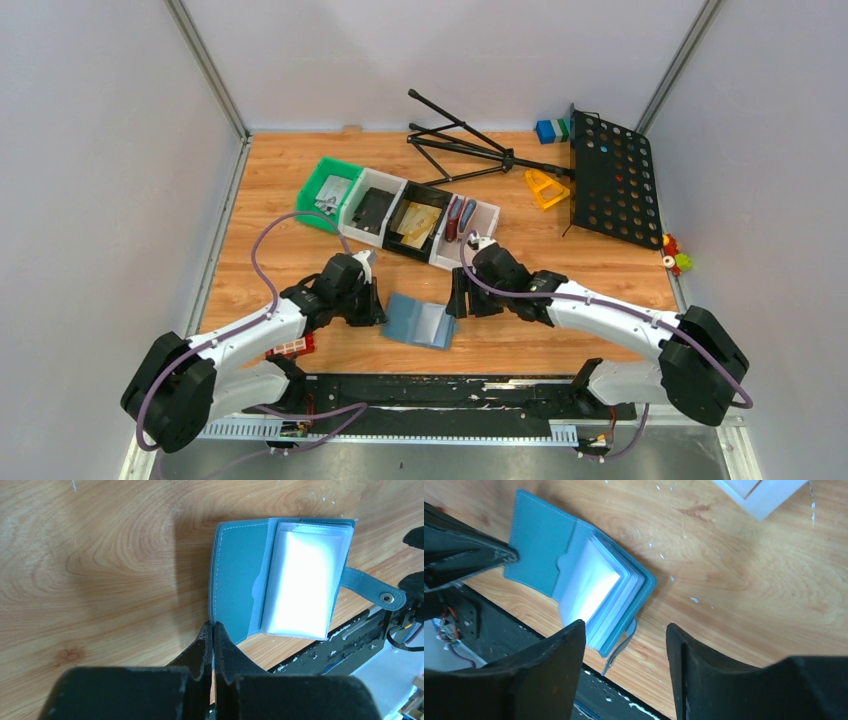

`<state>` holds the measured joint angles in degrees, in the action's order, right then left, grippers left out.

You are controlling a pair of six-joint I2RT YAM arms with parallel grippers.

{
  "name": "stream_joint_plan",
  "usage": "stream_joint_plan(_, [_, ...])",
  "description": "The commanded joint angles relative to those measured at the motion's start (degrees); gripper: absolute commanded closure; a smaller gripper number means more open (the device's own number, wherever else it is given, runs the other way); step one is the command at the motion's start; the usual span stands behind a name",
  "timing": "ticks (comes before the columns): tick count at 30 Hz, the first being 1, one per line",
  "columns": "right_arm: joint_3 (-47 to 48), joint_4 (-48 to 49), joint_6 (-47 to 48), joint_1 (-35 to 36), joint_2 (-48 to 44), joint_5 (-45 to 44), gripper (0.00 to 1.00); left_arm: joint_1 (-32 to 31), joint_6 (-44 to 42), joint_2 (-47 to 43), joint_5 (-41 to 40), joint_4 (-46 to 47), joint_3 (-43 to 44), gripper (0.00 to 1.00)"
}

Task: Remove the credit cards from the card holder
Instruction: Open the card holder.

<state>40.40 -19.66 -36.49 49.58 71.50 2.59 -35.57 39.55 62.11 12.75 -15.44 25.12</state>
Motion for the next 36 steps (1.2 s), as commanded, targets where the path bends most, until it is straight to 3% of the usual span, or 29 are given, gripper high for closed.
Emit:
stream_joint_plan(1, [-0.59, 0.61, -0.17, -0.10, 0.51, 0.69, 0.34, 0.11, -1.69, 0.10, -1.17, -0.49, -0.32, 1.00])
stream_joint_plan(6, [-5.44, 6.43, 1.64, -0.09, -4.81, 3.35, 0.13, 0.12, -1.10, -0.94, -1.02, 1.02, -1.97, 1.00])
stream_joint_plan(9, [-8.68, 10.91, 1.85, -0.10, -8.18, 2.29, 0.06, 0.11, 0.12, -2.36, -0.44, 3.10, -3.50, 1.00])
stream_joint_plan(20, [-10.35, 8.25, -2.55, -0.01, -6.18, 2.76, 0.04, 0.12, 2.37, -5.59, -0.25, 4.94, -6.21, 1.00])
stream_joint_plan(26, [-16.33, 12.99, -4.94, 0.26, -9.20, 7.85, 0.00, 0.15, 3.05, -5.72, -0.63, 5.73, -7.28, 1.00])
stream_joint_plan(36, [-15.00, 17.14, -4.05, 2.69, -5.58, 6.64, 0.05, 0.09, 3.35, -5.10, -0.80, 6.21, -6.88, 1.00])
